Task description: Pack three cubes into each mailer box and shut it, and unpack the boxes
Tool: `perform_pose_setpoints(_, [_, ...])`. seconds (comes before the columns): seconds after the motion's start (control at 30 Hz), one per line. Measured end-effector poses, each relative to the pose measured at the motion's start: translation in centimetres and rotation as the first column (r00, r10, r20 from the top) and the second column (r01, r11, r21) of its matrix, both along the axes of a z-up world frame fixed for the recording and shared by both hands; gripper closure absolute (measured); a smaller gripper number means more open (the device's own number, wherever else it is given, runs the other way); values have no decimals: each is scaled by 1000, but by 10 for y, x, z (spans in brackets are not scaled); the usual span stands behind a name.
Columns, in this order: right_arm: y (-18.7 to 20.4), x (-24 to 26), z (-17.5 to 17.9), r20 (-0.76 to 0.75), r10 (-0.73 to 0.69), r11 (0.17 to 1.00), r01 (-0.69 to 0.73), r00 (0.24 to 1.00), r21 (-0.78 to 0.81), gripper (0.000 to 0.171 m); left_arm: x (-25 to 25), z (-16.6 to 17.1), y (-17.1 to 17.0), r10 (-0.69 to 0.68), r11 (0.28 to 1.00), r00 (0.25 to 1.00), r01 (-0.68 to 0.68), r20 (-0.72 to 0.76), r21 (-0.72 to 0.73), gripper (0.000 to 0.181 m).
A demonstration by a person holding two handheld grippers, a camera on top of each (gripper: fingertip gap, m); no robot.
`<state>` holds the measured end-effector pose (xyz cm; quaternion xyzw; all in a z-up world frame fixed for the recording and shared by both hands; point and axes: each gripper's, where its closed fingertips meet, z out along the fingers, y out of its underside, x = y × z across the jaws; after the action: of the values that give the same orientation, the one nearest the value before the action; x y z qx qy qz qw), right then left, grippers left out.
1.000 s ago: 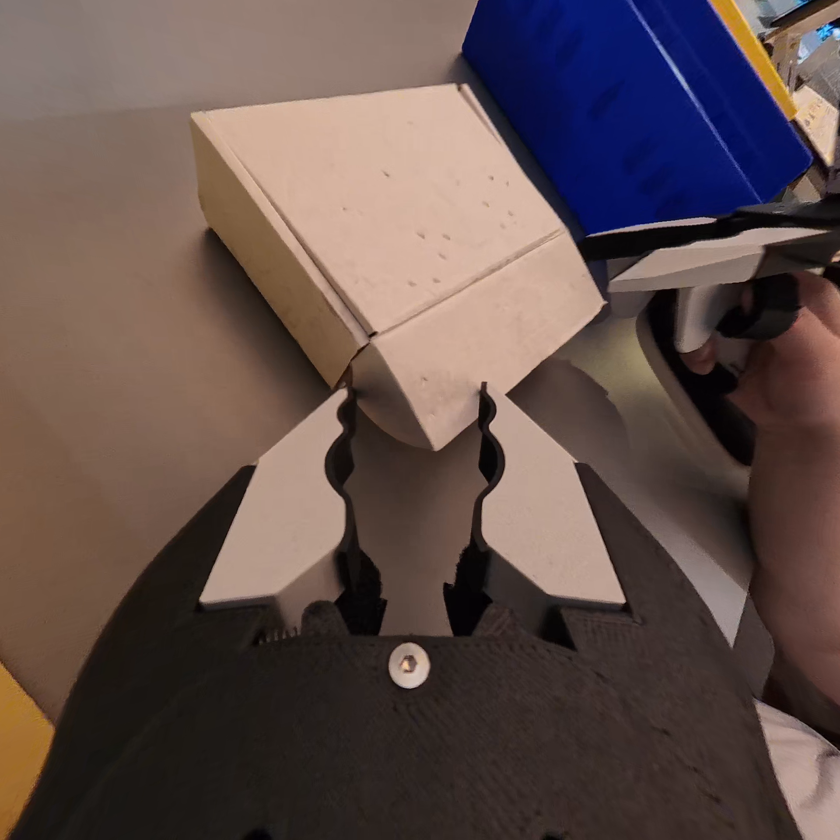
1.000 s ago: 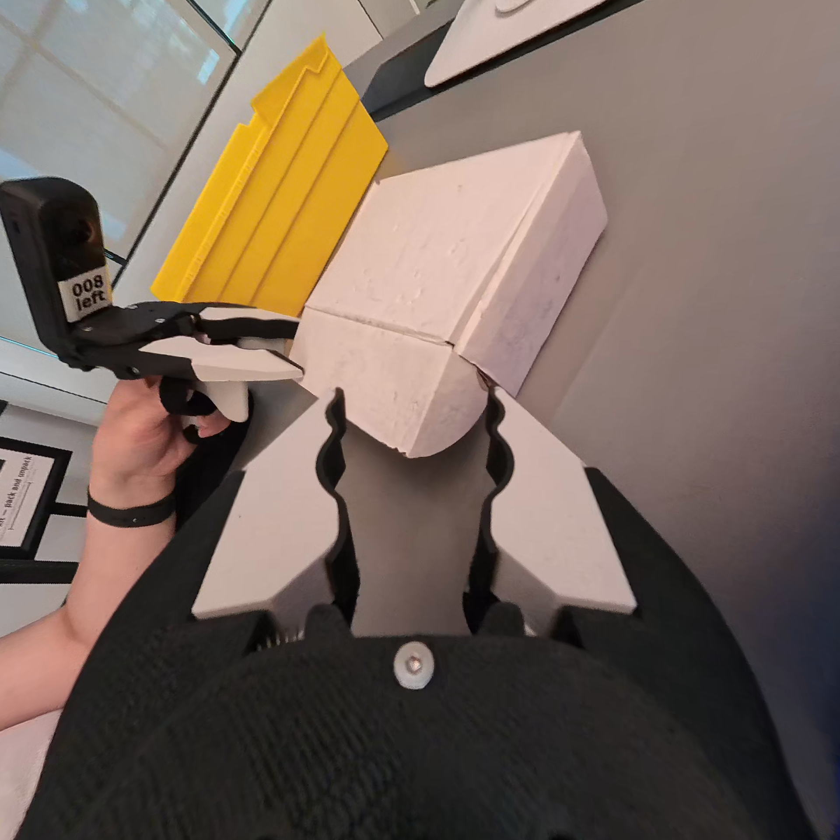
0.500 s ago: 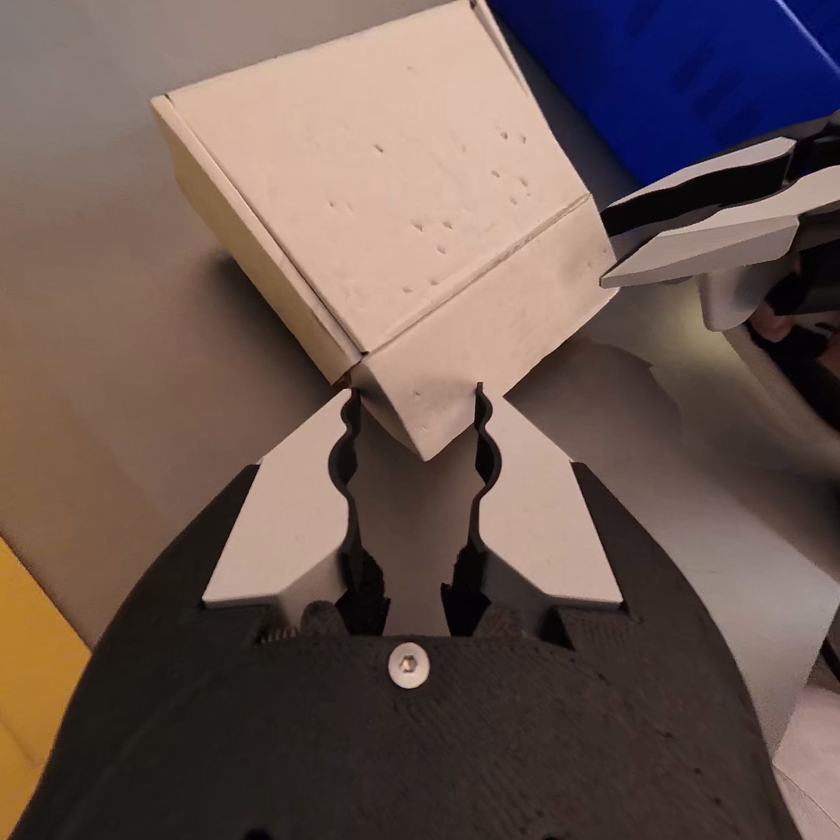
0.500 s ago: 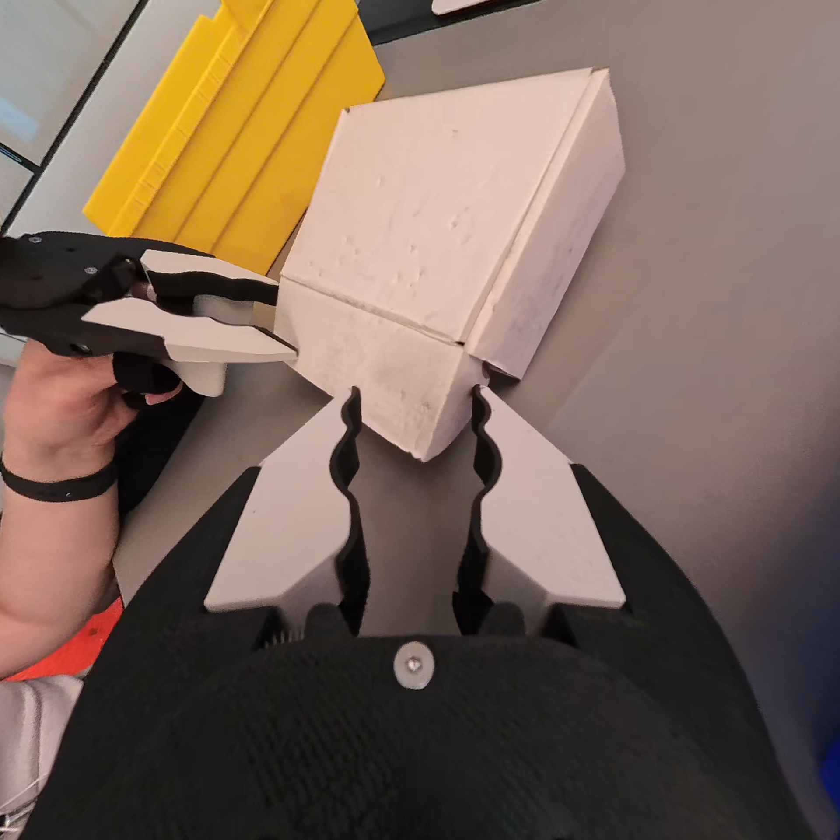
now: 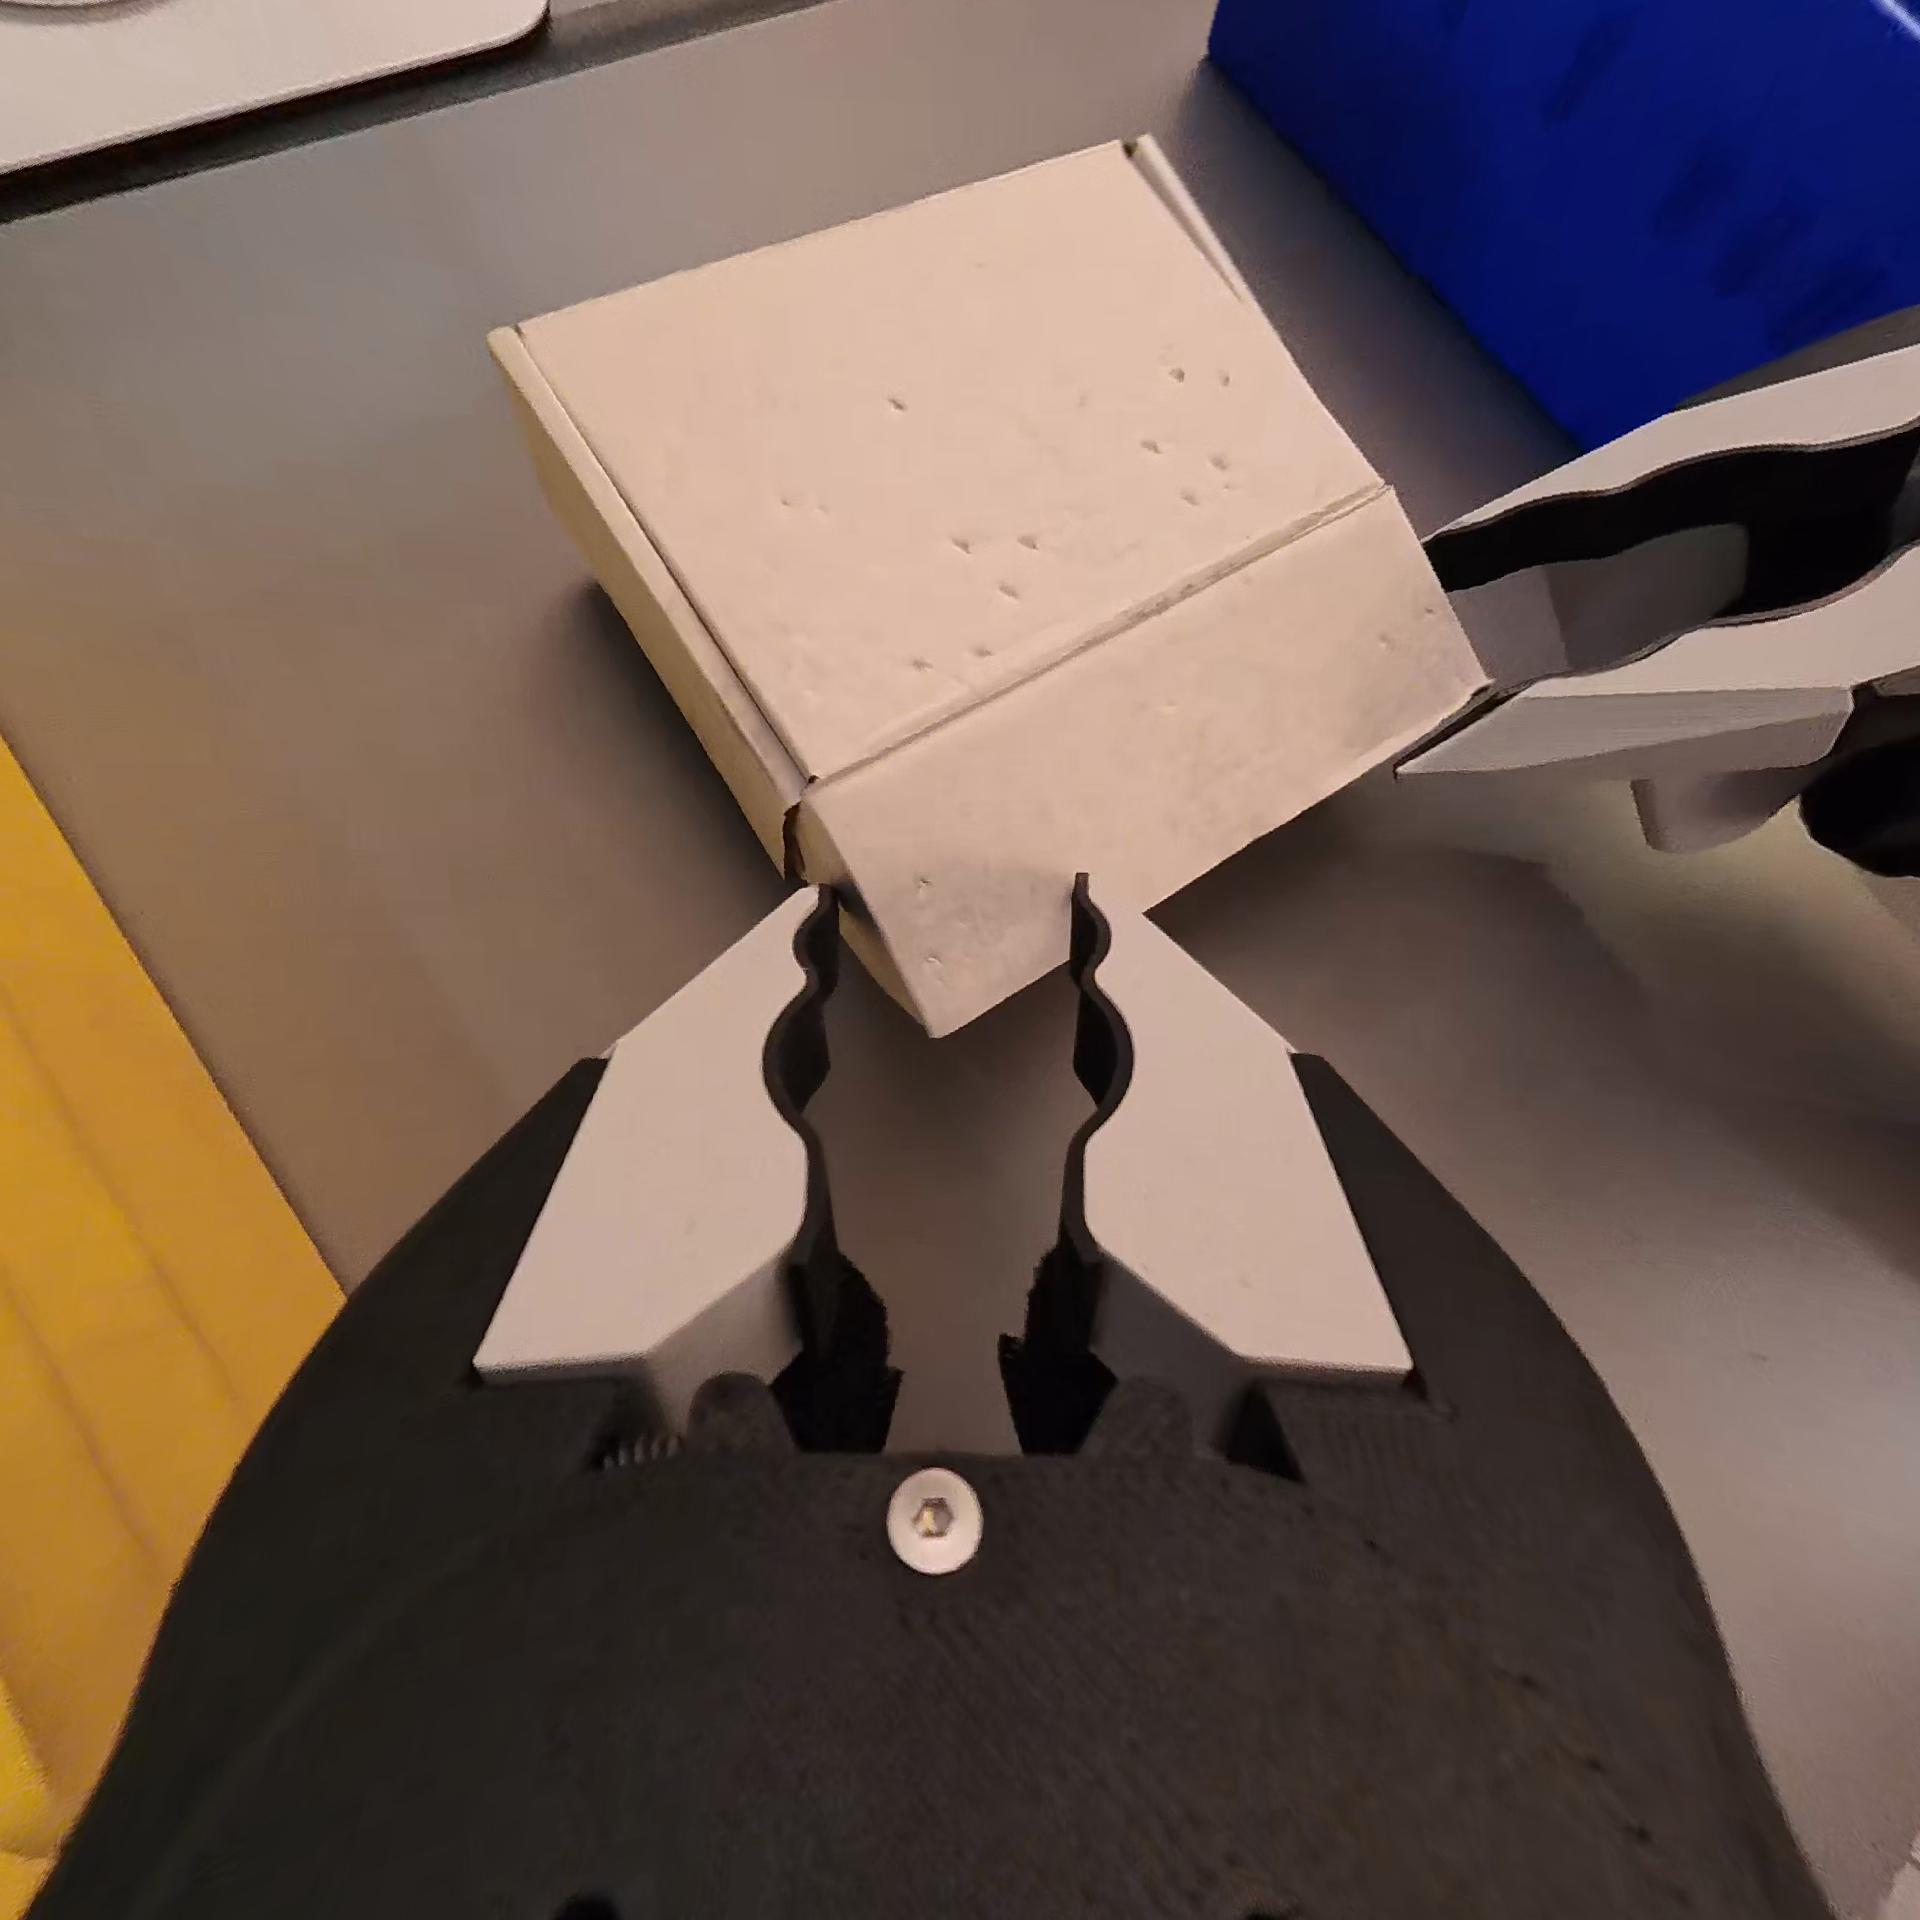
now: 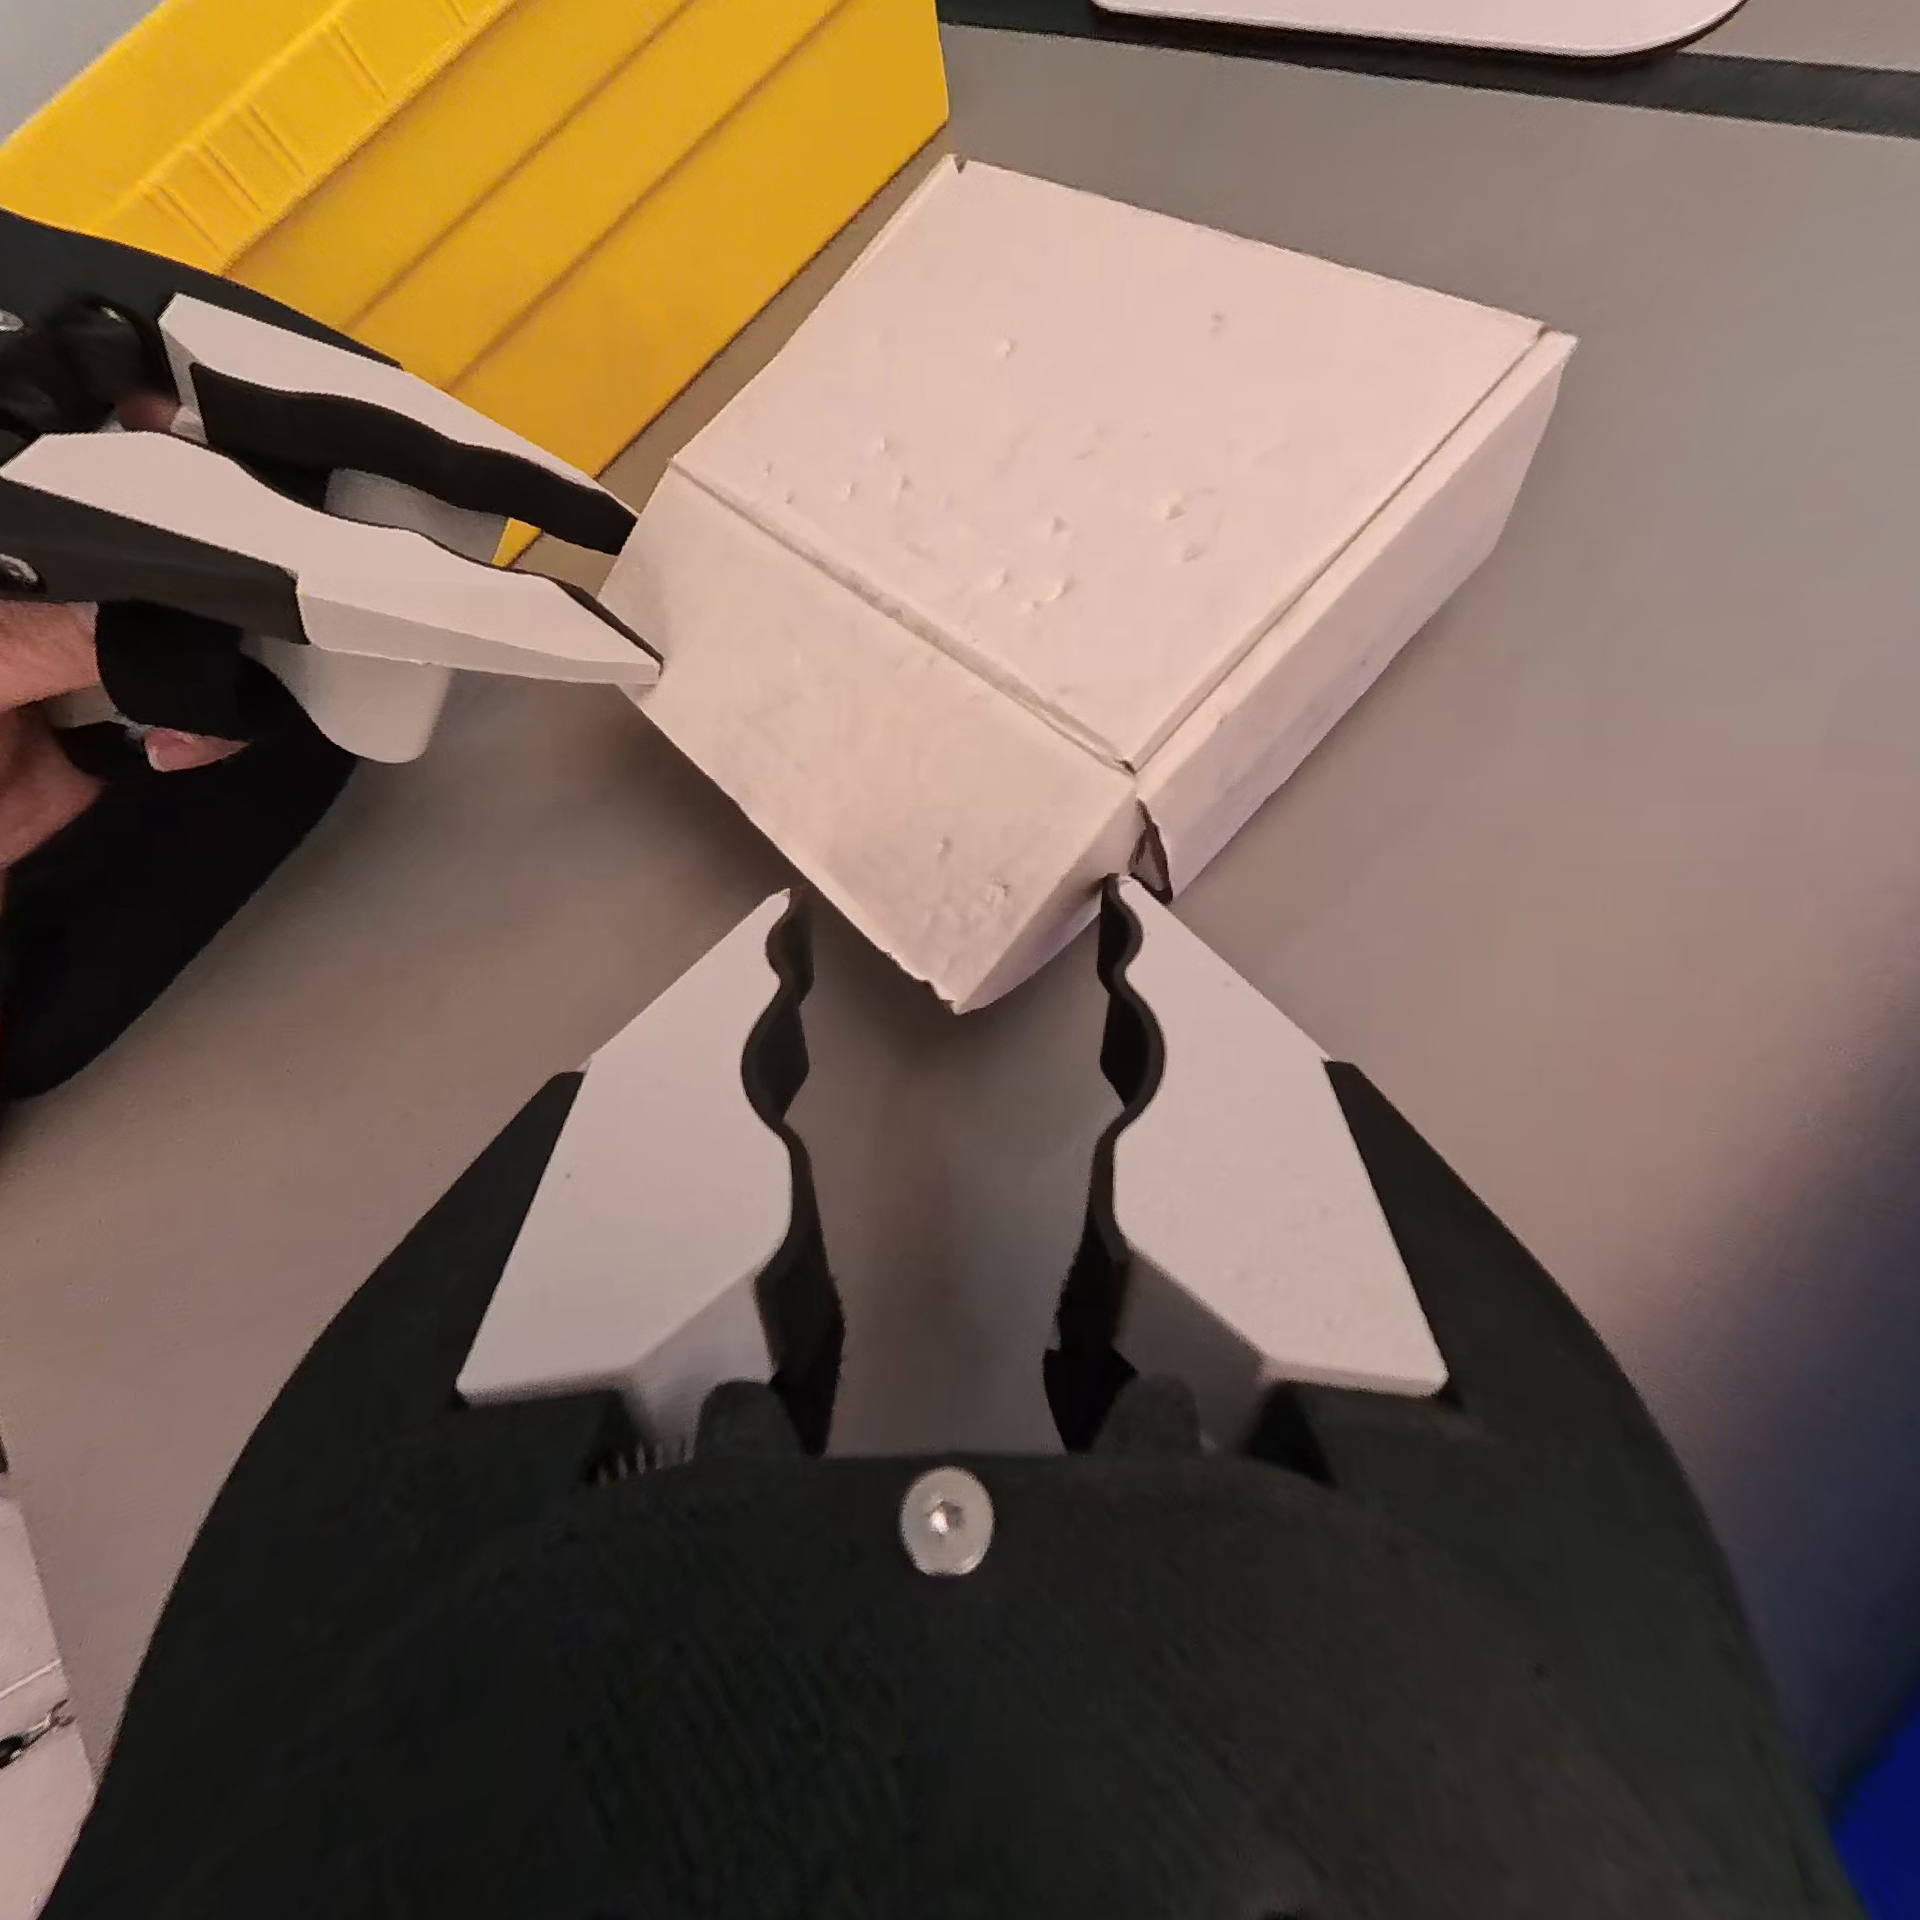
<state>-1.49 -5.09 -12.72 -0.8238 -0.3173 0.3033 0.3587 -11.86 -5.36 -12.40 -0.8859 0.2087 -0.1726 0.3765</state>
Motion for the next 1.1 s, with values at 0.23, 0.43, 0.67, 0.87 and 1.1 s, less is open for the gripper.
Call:
perform_pose_setpoints(0.23, [2, 1, 3, -29, -4, 1000, 4, 1000, -4, 115, 1, 1, 4, 3, 1000, 999, -4, 39, 12, 138])
perform_pose_setpoints(0.43, [11, 4, -18, 24, -18, 1000, 18, 1000, -12, 129, -4, -15, 10, 33, 999, 998, -34, -50, -21, 142])
perform_pose_setpoints(0.67, [12, 6, 1, -19, -16, 998, 17, 1000, 61, 124, -1, -8, 9, 3, 997, 987, 10, -160, 80, 141])
perform_pose_setpoints(0.87, [21, 8, -14, 77, -36, 996, 30, 996, 82, 130, -1, -17, 17, 12, 1000, 994, -9, -104, 28, 142])
perform_pose_setpoints(1.1, [-24, -19, -9, -20, 190, 980, -191, 982, -50, 151, -29, -4, 19, 140, 987, 982, -128, -124, 97, 137])
